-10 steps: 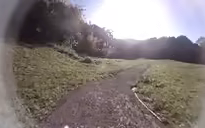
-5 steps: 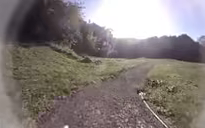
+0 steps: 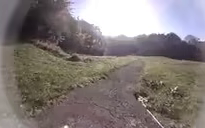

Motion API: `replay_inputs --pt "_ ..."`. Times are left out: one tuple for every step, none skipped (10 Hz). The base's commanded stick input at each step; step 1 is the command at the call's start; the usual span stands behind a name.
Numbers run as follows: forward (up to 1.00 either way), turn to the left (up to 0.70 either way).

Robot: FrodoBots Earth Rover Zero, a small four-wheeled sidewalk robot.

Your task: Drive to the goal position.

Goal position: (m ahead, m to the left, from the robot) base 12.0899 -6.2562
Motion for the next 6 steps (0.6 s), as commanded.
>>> replay_inputs --pt "1.00 -0.31" --pt "1.00 0.01" --pt "1.00 0.01" --pt "1.00 0.01" --pt "1.00 0.24" --pt "1.00 0.41"
